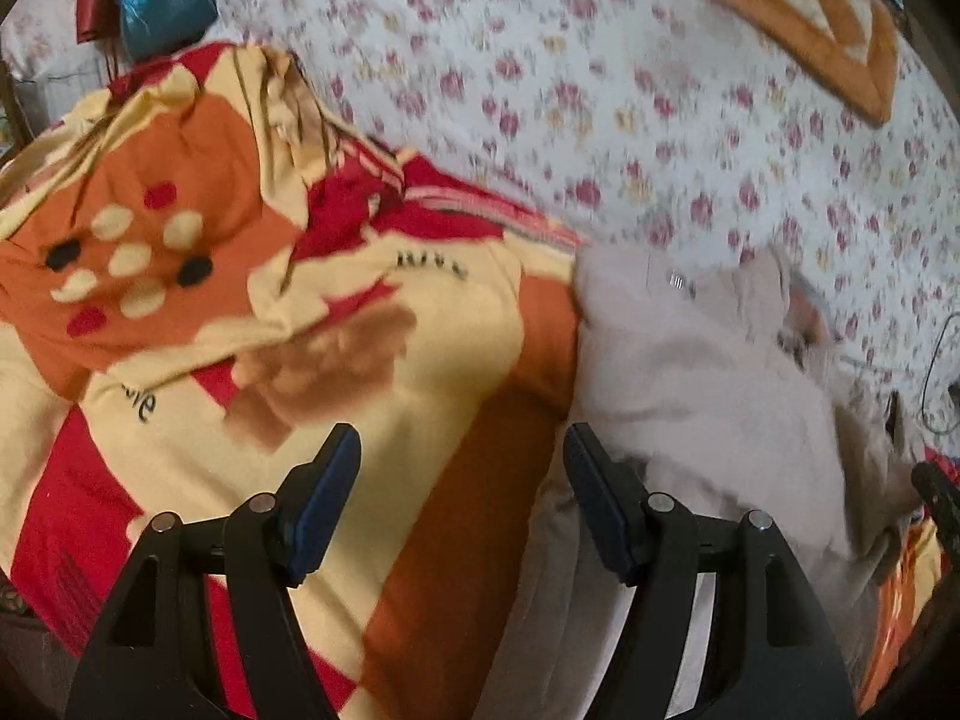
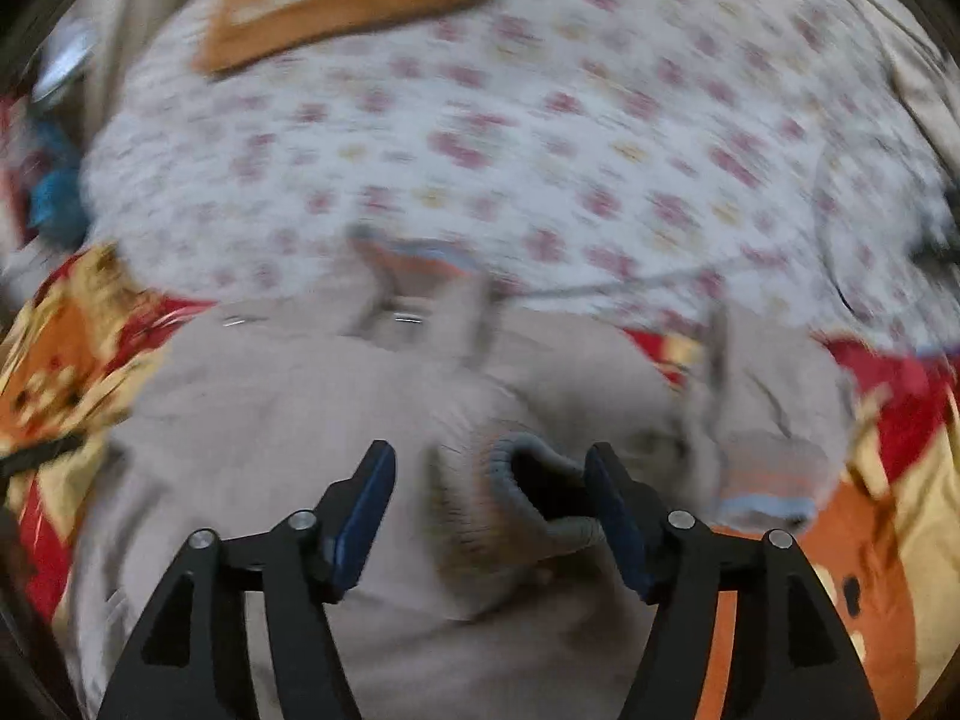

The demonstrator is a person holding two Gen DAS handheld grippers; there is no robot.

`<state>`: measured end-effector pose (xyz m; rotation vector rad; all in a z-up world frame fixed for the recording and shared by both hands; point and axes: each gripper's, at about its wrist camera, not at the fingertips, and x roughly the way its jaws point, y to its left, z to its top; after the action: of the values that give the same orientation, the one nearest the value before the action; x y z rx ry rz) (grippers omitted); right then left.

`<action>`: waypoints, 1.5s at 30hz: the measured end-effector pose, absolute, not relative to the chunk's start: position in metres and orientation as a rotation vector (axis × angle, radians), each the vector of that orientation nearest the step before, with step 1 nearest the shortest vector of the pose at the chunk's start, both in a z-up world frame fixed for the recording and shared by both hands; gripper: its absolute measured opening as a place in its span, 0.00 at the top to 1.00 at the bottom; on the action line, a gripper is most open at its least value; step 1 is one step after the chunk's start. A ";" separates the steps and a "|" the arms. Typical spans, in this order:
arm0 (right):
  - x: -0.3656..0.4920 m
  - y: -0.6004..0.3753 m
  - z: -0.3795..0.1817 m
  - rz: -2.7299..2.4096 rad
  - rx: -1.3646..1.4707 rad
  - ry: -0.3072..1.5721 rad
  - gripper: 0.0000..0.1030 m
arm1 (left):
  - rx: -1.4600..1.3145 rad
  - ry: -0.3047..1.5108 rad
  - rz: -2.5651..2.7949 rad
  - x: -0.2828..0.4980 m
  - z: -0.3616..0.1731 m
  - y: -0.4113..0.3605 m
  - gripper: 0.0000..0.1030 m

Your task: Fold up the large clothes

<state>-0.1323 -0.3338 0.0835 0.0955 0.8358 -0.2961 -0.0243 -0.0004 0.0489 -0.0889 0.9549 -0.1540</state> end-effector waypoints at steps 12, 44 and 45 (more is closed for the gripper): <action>-0.082 -0.311 0.003 -0.164 0.110 1.103 0.33 | 0.109 1.105 -0.179 -0.005 0.004 -0.039 0.32; -0.088 -0.401 0.024 -0.426 0.027 1.006 0.57 | 0.066 1.056 -0.233 -0.018 0.017 -0.044 0.30; -0.087 -0.408 0.021 -0.440 0.054 1.028 0.54 | 0.070 1.039 -0.238 -0.020 0.020 -0.044 0.30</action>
<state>-0.0875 -0.4082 0.0214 0.0536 1.0280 -0.4400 -0.0199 -0.0443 0.0198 0.0700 1.0393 -0.2382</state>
